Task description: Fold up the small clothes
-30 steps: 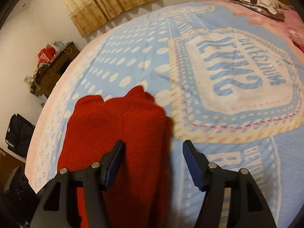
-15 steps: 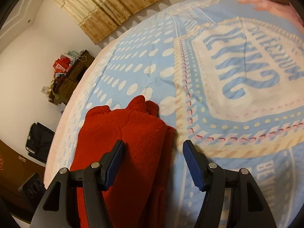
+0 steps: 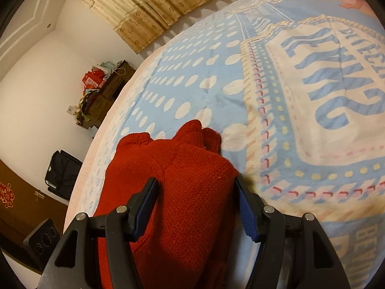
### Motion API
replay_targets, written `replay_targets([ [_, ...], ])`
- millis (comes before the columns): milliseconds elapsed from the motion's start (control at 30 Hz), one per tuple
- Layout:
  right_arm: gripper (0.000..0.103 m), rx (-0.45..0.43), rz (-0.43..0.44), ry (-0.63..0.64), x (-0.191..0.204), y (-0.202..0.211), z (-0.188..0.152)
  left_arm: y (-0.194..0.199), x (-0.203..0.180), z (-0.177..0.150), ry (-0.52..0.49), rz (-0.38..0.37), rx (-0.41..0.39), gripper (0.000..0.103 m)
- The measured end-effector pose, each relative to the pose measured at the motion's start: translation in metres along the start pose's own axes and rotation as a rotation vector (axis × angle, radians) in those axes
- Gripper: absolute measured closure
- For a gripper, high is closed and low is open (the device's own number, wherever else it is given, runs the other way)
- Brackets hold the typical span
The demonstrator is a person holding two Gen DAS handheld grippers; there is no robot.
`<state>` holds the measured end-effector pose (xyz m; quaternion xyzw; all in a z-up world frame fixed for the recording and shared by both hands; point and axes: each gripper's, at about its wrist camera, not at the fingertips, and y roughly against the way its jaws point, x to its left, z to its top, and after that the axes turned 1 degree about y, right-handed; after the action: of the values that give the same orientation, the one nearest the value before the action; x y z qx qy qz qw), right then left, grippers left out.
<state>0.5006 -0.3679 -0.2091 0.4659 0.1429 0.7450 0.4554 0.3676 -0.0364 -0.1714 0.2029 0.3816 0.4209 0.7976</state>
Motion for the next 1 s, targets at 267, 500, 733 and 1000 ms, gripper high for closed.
replay_targets([
  [267,0.053,0.009,0.011,-0.007,-0.004,0.0,-0.001,-0.003,-0.005,0.003,-0.001,-0.019,0.006,0.0],
  [500,0.063,0.006,0.007,0.006,-0.002,0.0,-0.003,-0.002,-0.002,0.003,0.009,-0.048,0.005,0.006],
  [733,0.067,0.006,0.006,0.023,0.003,-0.002,-0.004,-0.001,0.01,0.006,0.084,-0.109,0.009,0.023],
  [1000,0.073,-0.035,-0.01,0.075,0.03,0.01,-0.009,0.008,0.009,0.006,0.123,-0.095,0.016,0.056],
])
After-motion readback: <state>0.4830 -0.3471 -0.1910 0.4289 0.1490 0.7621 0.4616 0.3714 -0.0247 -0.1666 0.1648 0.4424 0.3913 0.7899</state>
